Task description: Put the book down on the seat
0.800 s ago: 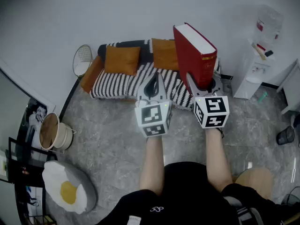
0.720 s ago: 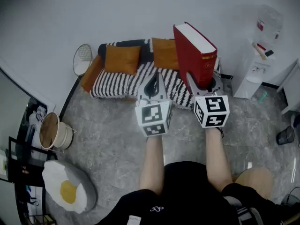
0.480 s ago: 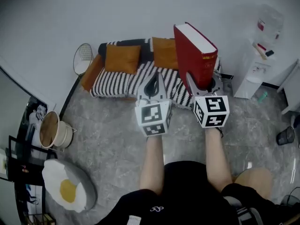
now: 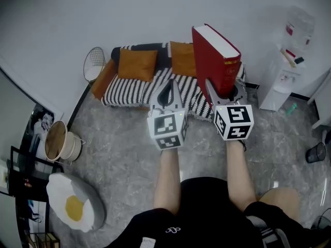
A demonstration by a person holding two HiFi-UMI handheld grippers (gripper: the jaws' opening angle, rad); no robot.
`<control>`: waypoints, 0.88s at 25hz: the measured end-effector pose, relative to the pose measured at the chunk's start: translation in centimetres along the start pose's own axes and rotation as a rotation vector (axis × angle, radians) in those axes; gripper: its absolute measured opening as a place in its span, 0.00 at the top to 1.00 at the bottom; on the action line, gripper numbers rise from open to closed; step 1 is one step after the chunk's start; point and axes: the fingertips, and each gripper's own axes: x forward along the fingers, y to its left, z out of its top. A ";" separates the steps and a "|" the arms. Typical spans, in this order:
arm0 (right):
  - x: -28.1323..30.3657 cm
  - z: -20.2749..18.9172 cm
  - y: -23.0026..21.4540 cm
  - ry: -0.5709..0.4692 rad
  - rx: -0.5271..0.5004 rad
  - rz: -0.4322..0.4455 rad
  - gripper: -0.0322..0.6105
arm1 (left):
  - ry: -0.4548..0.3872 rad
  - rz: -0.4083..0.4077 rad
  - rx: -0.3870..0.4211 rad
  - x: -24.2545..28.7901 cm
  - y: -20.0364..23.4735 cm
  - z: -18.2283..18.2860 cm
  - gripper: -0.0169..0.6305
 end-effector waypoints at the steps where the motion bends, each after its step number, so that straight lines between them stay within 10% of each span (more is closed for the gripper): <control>1: -0.1 0.1 0.0 -0.004 0.003 0.003 0.62 | -0.002 0.004 -0.002 -0.1 0.0 0.1 0.95; 22: 1.1 2.5 -0.4 -0.096 0.024 0.084 0.62 | -0.032 0.182 -0.001 -1.7 5.3 1.6 0.95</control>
